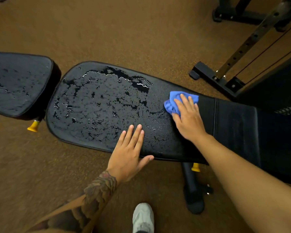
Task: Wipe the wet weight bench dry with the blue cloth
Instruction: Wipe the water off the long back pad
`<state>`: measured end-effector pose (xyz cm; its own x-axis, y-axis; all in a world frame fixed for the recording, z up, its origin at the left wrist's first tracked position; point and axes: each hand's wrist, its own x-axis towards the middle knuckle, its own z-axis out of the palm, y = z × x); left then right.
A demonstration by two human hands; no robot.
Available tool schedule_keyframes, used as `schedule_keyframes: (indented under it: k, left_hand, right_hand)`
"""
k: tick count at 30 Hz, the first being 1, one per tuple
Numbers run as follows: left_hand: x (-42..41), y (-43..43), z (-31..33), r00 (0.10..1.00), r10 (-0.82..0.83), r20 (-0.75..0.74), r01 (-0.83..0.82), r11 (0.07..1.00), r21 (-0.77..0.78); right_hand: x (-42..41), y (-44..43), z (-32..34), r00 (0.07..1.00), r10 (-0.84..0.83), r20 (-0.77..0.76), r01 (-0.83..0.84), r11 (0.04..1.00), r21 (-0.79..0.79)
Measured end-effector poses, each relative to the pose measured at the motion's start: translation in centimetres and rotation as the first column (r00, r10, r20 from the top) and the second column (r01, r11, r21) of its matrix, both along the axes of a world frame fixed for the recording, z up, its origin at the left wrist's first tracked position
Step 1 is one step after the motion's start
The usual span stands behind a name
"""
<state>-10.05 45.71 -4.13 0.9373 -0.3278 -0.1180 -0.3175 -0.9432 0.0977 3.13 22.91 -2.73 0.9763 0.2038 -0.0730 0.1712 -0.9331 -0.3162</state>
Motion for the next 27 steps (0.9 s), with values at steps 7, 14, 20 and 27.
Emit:
schedule_keyframes:
  k: [7,14,20,27]
  left_hand:
    - [0.1,0.0,0.1,1.0,0.008,0.006,-0.008,1.0,-0.006]
    - [0.2,0.0,-0.2,1.0,0.0,-0.012,0.0,0.999,-0.038]
    - [0.1,0.0,-0.3,1.0,-0.006,0.019,0.007,0.999,-0.054]
    - [0.2,0.0,-0.5,1.0,-0.007,0.017,0.008,0.999,-0.051]
  right_hand:
    - [4.8,9.9,0.1,1.0,-0.004,0.03,0.003,0.999,0.035]
    - [-4.5,4.0,0.1,0.958,0.286,0.012,-0.286,0.958,0.015]
    - [1.2,3.1,0.1,0.981,-0.19,0.037,0.19,0.982,0.008]
    - [4.0,12.2,-0.1,0.997,-0.067,0.024,0.066,0.997,0.041]
